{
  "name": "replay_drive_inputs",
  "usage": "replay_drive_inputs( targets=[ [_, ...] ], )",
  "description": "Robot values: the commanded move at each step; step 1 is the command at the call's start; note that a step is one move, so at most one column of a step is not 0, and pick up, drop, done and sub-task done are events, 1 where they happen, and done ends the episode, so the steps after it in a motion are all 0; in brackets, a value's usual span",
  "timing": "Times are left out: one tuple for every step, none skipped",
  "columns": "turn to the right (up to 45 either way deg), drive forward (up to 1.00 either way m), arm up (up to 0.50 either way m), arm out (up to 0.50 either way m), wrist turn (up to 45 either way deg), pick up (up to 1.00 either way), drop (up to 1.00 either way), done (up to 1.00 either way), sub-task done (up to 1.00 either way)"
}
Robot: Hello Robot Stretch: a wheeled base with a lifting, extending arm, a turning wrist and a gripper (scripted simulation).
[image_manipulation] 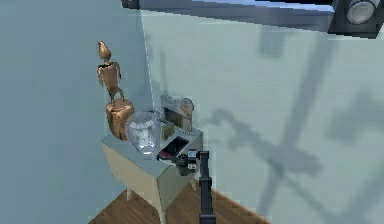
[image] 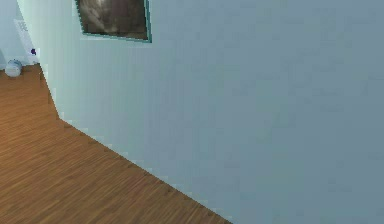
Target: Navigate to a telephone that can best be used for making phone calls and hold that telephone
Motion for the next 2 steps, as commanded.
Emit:
replay_drive_inputs(
  targets=[
    [0.0,0.0,0.1,0.0,0.0,0.0,0.0,0.0,0.0],
    [0.0,0.0,0.0,0.0,0.0,0.0,0.0,1.0,0.0]
  ],
)
